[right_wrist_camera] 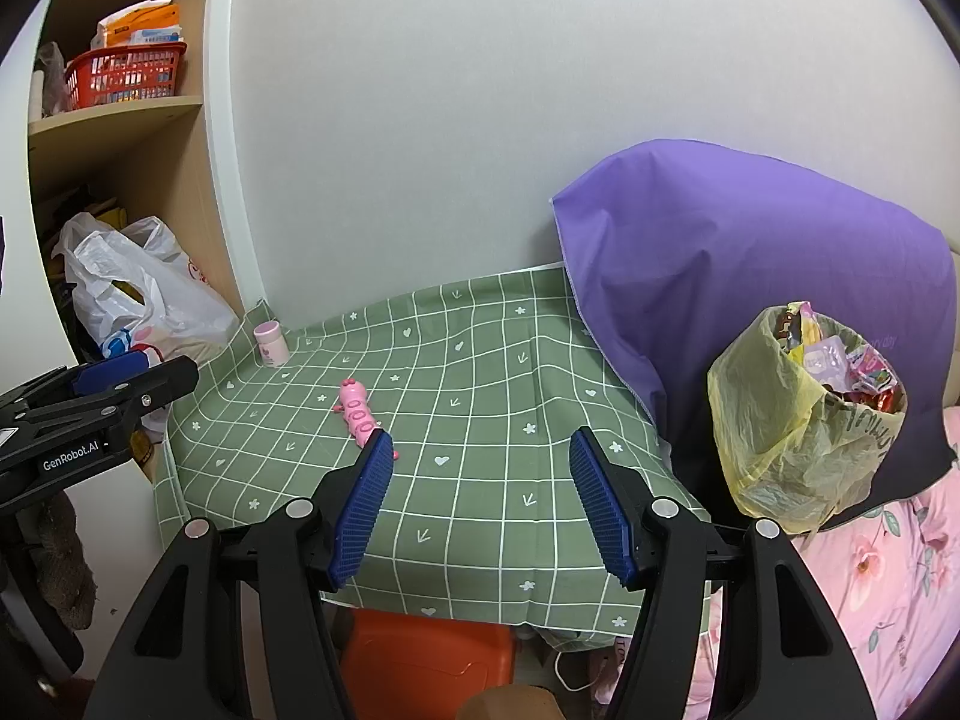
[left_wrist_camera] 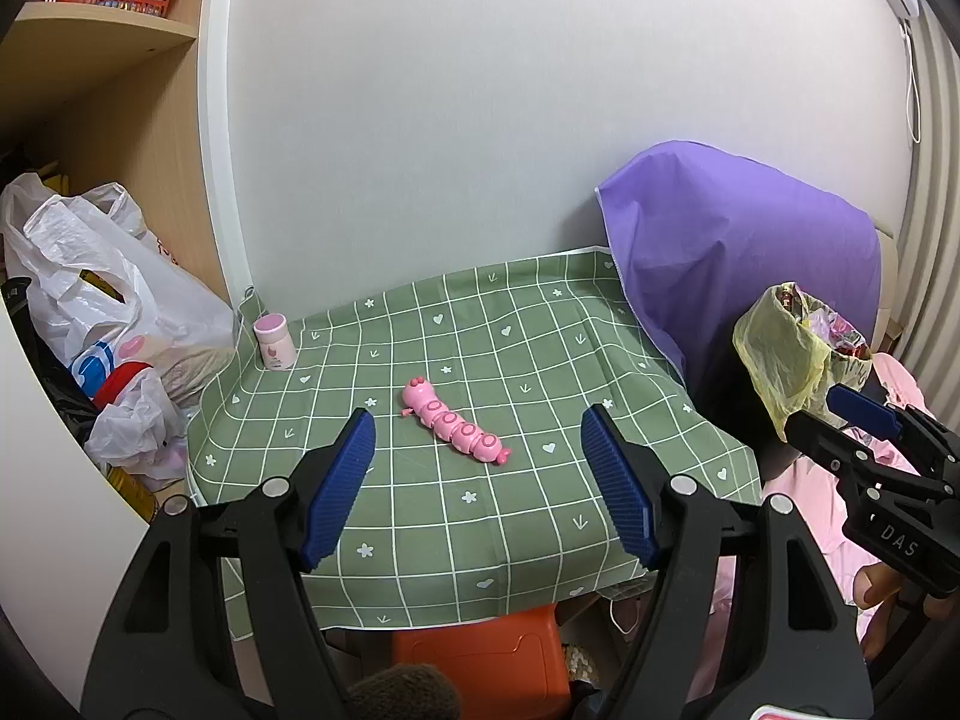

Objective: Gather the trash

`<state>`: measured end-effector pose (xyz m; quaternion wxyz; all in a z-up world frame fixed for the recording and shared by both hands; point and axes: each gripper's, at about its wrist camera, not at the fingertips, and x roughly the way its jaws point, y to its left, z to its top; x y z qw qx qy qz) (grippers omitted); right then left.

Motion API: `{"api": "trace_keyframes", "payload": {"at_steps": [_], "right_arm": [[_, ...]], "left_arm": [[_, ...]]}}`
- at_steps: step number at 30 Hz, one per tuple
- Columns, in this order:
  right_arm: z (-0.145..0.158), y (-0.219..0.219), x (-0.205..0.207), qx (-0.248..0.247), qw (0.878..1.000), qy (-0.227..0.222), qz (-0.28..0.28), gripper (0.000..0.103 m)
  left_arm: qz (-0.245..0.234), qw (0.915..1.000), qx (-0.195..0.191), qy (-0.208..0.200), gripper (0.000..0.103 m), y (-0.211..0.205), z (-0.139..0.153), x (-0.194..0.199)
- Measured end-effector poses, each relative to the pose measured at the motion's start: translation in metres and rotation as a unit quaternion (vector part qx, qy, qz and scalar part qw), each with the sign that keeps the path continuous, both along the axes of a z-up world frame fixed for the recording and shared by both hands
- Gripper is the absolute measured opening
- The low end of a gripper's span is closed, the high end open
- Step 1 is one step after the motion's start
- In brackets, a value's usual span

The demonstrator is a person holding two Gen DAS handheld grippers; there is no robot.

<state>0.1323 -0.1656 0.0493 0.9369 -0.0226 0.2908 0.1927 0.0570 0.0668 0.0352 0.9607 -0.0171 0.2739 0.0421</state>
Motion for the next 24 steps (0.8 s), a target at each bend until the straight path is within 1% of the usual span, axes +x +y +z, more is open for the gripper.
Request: {"api": "trace_keyframes", "payload": {"at_steps": [24], "right_arm": [[0.006, -0.011, -0.007, 0.003, 1.000, -0.012, -0.006, 0.058]], "left_arm": [[0.002, 0.9999, 0.000, -0.011, 0.068, -0.014, 0.007, -0.016]]}}
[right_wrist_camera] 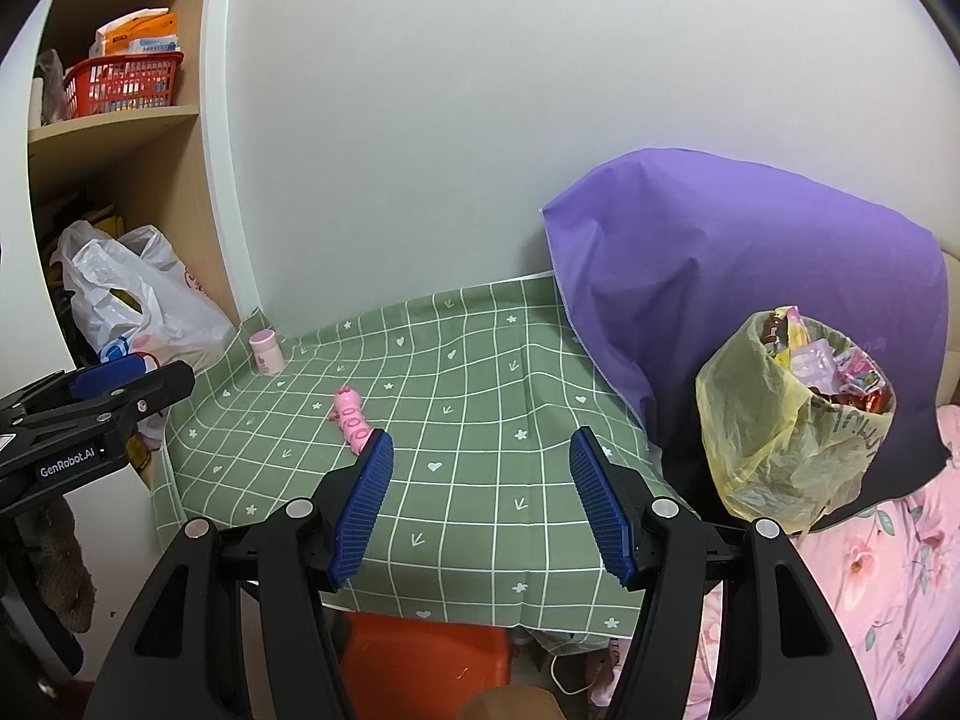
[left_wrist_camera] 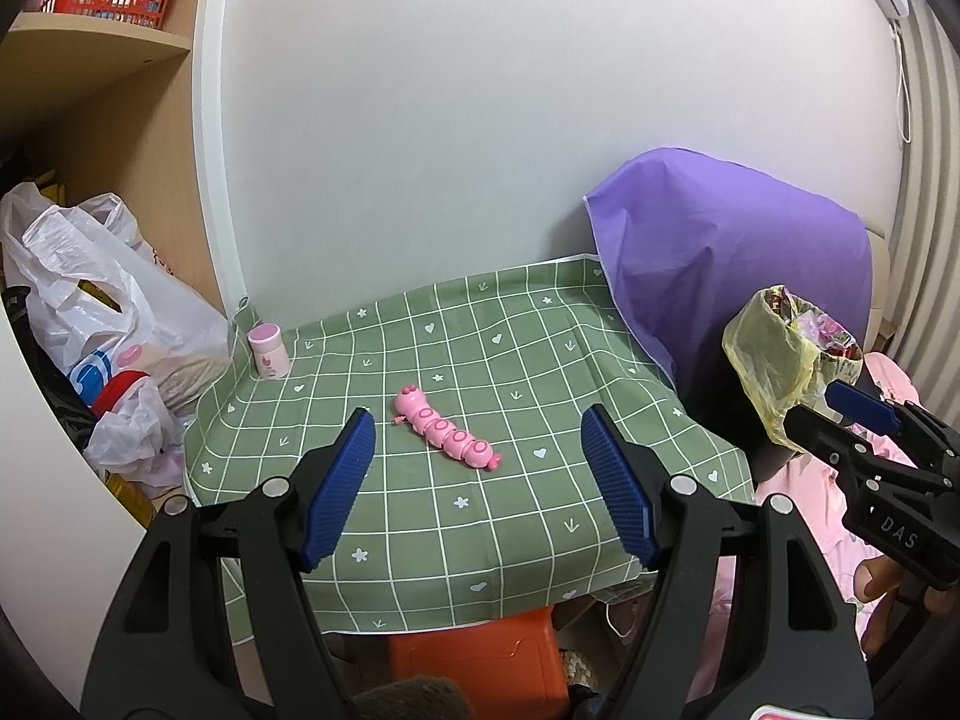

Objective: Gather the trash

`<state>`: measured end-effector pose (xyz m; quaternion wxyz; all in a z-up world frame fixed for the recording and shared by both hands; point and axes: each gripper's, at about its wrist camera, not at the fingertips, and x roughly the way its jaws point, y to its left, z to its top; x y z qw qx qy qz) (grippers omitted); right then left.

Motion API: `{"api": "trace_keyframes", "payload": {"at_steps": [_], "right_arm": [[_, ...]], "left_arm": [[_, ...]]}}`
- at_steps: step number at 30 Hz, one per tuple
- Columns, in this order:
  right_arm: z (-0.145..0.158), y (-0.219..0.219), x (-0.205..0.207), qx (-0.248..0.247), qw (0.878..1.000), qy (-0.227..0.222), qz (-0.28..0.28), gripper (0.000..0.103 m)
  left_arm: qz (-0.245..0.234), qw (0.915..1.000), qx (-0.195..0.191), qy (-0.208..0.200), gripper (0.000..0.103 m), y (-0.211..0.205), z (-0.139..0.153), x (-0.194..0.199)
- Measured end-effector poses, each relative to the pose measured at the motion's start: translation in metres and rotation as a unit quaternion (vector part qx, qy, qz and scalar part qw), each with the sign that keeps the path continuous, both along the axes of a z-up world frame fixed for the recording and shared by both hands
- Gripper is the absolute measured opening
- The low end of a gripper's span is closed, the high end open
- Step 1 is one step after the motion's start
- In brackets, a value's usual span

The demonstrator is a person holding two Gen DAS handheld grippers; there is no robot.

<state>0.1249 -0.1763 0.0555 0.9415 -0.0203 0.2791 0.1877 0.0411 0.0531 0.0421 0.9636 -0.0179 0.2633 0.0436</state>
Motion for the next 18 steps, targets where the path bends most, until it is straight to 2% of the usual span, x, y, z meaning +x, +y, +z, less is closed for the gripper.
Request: {"api": "trace_keyframes", "payload": {"at_steps": [10, 16, 18], "right_arm": [[-0.002, 0.000, 0.004, -0.002, 1.000, 0.006, -0.004, 0.058], [-0.020, 0.008, 0.025, -0.007, 0.999, 0.037, 0.009, 0.059], [-0.034, 0.015, 0.036, -0.021, 0.998, 0.053, 0.025, 0.064]], "left_arm": [[0.005, 1.0000, -0.004, -0.005, 0.068, 0.004, -0.002, 0.001], [0.028, 0.9971, -0.053, 0.048, 0.068, 0.022, -0.022, 0.020], [0.049, 0.9948, -0.063, 0.064, 0.068, 0.032, -0.034, 0.028]]}}
